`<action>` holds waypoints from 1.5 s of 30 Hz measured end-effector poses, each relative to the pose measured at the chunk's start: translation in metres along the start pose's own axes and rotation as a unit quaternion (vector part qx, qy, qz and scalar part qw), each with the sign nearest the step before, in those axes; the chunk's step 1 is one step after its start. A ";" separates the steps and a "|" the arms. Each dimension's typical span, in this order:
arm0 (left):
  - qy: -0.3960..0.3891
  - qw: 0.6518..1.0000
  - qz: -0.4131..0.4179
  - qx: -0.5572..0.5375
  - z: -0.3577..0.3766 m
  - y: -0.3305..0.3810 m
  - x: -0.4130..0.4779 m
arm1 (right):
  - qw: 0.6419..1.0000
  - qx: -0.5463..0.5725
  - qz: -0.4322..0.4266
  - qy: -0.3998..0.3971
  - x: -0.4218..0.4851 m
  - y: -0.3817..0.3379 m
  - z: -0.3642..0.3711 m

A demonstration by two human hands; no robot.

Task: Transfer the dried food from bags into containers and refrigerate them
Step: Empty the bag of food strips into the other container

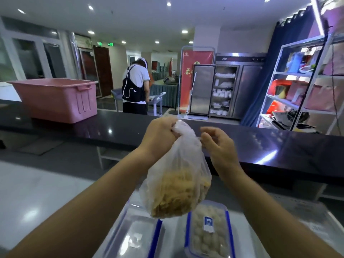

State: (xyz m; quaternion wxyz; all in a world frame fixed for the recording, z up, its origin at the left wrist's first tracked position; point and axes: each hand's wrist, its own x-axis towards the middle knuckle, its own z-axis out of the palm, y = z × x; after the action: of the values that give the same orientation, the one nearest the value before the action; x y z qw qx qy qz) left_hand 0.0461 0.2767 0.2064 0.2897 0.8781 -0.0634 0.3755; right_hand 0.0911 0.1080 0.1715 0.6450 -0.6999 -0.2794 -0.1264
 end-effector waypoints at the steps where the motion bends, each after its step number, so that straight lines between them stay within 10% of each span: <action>1: 0.002 1.000 -0.004 -0.006 -0.006 -0.010 -0.003 | 0.999 -0.015 0.000 0.032 -0.016 0.017 0.011; 11: -0.042 0.998 -0.027 -0.050 -0.039 -0.107 -0.020 | 0.977 -0.157 0.042 0.141 -0.093 0.090 0.173; 22: -0.128 0.963 -0.181 -0.152 -0.062 -0.174 -0.063 | 0.974 -0.078 0.120 0.174 -0.057 0.065 0.161; 45: -0.294 0.915 -0.238 -0.138 -0.051 -0.169 -0.116 | 0.982 -0.184 0.046 -0.013 -0.040 0.045 0.137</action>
State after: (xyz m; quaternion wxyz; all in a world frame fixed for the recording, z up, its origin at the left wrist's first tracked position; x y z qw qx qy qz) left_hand -0.0124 0.4320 0.0756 0.4571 0.8893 0.0144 0.0079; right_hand 0.0583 0.2322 0.0939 0.5067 -0.8204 -0.2270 -0.1369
